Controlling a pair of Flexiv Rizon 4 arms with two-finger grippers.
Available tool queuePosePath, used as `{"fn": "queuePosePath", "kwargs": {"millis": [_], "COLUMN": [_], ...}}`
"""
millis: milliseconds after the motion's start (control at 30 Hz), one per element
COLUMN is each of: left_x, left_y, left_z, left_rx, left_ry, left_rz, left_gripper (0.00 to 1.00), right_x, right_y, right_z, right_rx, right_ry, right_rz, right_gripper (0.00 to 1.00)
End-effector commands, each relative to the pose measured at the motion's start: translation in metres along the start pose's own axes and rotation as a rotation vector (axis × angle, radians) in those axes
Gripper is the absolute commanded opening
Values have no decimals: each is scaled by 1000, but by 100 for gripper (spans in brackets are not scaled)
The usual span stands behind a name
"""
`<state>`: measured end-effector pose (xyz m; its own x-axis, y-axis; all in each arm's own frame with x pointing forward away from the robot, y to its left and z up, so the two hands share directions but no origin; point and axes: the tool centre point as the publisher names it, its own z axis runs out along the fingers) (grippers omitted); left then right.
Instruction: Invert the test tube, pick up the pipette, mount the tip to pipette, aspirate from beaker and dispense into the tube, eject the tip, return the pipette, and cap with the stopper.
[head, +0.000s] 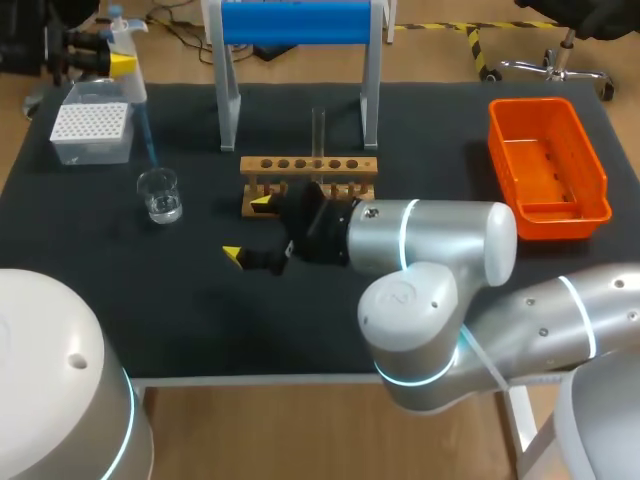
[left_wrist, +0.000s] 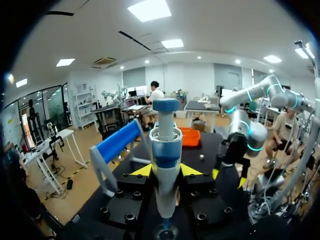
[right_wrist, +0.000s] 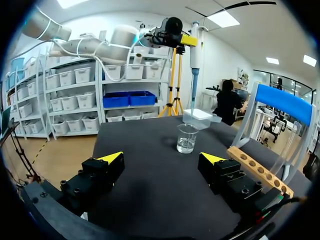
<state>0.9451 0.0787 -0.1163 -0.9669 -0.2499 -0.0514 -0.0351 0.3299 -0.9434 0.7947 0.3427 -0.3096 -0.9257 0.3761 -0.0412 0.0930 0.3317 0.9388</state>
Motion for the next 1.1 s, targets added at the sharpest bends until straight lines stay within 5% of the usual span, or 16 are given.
{"fn": "queuePosePath", "kwargs": {"millis": [33, 1100], "left_x": [-4, -8], "left_y": [5, 57], "left_z": [1, 13], "left_rx": [4, 47], "left_ry": [0, -13], "left_rz": [7, -34], "left_gripper": [0, 0], "right_x": [0, 0], "right_y": [-1, -1], "right_z": [0, 0], "right_rx": [0, 0], "right_ry": [2, 2], "right_rz": [0, 0], "right_gripper": [100, 100]}}
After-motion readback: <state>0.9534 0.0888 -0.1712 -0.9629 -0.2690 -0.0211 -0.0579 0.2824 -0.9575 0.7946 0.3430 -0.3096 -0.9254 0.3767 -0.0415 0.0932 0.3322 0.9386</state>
